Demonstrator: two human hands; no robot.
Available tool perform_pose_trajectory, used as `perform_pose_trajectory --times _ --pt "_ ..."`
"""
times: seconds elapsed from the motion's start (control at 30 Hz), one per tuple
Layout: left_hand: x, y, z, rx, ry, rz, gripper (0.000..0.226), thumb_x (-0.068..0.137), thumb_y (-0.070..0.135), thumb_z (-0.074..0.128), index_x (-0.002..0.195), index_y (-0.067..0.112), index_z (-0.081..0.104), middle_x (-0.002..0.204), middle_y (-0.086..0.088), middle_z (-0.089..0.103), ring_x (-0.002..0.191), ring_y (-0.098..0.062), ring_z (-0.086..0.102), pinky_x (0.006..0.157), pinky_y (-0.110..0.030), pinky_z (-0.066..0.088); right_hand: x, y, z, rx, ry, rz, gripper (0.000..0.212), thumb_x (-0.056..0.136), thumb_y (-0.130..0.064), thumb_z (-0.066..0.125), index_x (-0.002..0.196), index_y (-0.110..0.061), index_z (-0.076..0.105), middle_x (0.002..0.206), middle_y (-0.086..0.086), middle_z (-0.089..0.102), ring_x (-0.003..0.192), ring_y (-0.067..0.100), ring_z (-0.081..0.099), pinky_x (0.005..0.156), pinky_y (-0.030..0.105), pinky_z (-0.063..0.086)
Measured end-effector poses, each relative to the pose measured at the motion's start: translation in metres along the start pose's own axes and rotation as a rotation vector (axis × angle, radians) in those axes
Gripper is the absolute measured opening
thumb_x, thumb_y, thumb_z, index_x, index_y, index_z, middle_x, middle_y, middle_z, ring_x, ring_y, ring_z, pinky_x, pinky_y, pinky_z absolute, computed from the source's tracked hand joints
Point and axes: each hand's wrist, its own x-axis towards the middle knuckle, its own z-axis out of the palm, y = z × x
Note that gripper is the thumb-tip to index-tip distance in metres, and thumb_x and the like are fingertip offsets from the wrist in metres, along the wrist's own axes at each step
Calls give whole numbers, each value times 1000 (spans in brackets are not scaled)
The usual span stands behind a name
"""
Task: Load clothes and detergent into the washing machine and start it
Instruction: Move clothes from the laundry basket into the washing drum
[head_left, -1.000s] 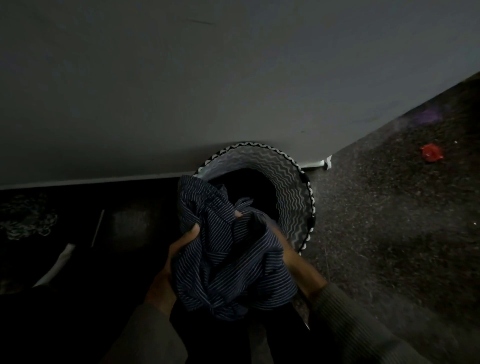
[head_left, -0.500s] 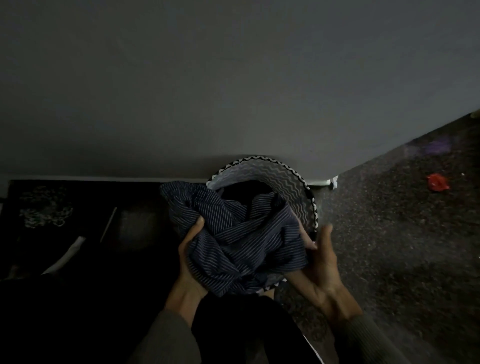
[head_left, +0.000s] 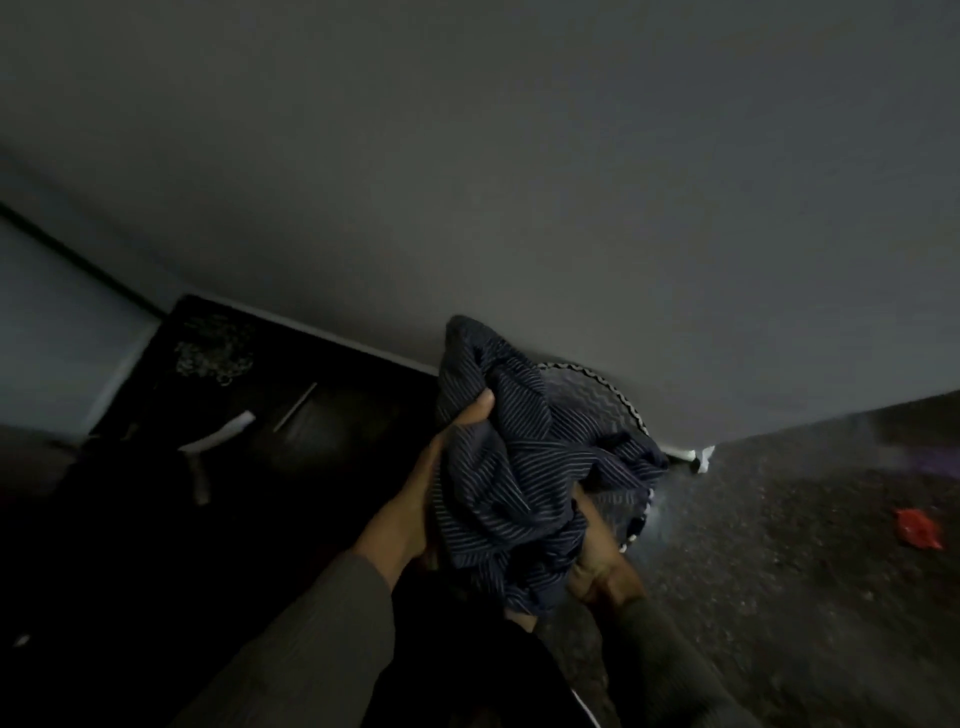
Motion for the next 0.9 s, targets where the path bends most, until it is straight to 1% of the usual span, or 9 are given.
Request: perform_pose_trajectory --times 0.07,0.17,0.27,0.37,0.47,0.57,0.7,0.83,0.9 --pt "-9 -2 -14 77 81 131 57 79 53 74 124 18 66 123 -11 69 106 -22 70 97 -44 53 -10 0 8 10 -48 34 41 102 -13 35 139 4 41 103 10 63 78 23 60 58 23 55" --pt "-25 2 -32 294 329 369 102 61 78 74 146 36 37 143 1 52 123 -17 58 102 -48 50 -29 -8 30 -4 -243 56 59 66 -27 81 118 -3 66 105 14 73 81 28 73 61 32 60" --pt "-50 12 -41 412 459 601 94 72 82 56 145 57 4 156 0 24 136 -18 41 105 -45 45 -47 -4 48 -70 -338 82 50 64 -27 77 109 -6 67 93 12 76 79 27 74 58 32 60" --pt "-75 19 -62 583 500 746 72 88 74 36 151 49 11 155 9 24 140 -13 35 110 -43 40 -67 3 76 -250 -382 59 48 77 -22 54 122 -7 58 104 9 74 83 22 73 61 28 60" --pt "-113 35 -87 638 484 758 61 94 68 24 148 42 35 148 19 37 136 -1 39 112 -42 40 -90 14 108 -456 -502 -14 35 85 -23 61 116 -9 61 119 11 66 85 19 73 65 25 58" --pt "-170 56 -117 516 423 733 64 88 75 30 144 45 44 141 24 46 130 5 44 112 -39 41 -113 37 143 -606 -542 -132 58 80 -37 77 124 -6 58 118 8 69 100 17 70 76 23 57" --pt "-261 77 -157 665 324 725 112 65 74 71 148 60 -1 161 27 12 148 0 19 119 -50 26 -148 80 186 -799 -502 -152 7 89 -16 65 95 -11 65 101 11 71 100 27 67 83 38 54" --pt "-338 84 -217 899 416 668 147 47 59 91 138 65 -24 163 23 -6 152 -13 8 117 -59 27 -188 146 233 -891 -567 -342 11 82 -38 76 89 -40 68 111 24 62 103 11 63 91 26 50" --pt "-365 79 -253 942 466 665 152 46 56 94 138 63 -26 164 16 -2 152 -17 14 116 -58 30 -208 181 259 -929 -746 -466 20 94 -19 63 104 -35 59 102 -1 63 86 -11 62 76 8 50"
